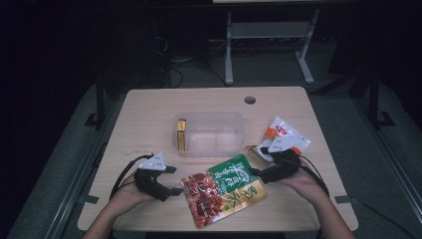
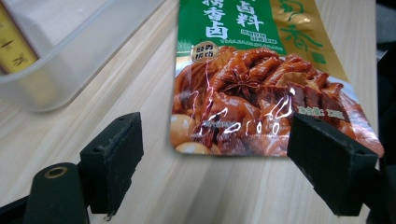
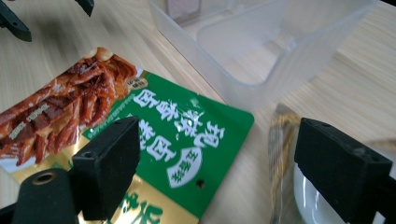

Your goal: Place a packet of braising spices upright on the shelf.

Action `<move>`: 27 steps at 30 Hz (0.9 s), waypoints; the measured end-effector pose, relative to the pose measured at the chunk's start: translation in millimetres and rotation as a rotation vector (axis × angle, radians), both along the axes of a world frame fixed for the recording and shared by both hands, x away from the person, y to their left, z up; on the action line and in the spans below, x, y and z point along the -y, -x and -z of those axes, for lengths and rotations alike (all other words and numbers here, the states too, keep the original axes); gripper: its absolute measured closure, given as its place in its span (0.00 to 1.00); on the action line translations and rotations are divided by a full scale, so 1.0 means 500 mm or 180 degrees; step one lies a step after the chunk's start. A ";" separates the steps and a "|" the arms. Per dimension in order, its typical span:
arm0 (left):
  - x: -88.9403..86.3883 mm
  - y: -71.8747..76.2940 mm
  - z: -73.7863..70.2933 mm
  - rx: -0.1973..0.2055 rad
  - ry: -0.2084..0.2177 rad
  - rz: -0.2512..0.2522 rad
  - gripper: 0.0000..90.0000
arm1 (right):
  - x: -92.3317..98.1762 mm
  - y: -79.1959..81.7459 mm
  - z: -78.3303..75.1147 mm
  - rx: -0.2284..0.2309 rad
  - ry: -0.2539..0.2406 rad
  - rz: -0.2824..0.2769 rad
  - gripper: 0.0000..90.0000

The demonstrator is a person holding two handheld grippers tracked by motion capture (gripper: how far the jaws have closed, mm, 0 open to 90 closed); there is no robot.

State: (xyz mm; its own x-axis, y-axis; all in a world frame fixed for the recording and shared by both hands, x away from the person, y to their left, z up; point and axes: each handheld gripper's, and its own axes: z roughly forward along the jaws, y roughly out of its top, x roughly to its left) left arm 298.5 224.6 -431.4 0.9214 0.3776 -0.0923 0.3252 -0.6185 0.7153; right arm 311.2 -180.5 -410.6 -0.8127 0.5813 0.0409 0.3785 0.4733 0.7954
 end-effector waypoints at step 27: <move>0.150 -0.045 0.059 -0.0126 -0.0263 0.0191 0.15 | 0.027 0.057 0.045 -0.0089 0.0033 0.0072 0.16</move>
State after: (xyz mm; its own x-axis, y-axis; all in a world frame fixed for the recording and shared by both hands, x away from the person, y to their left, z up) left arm 321.3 149.4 -461.0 0.9388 0.3298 -0.1000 0.3129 -0.6940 0.6485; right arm 282.5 -194.1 -433.2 -0.7979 0.6001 0.0573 0.4113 0.4724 0.7795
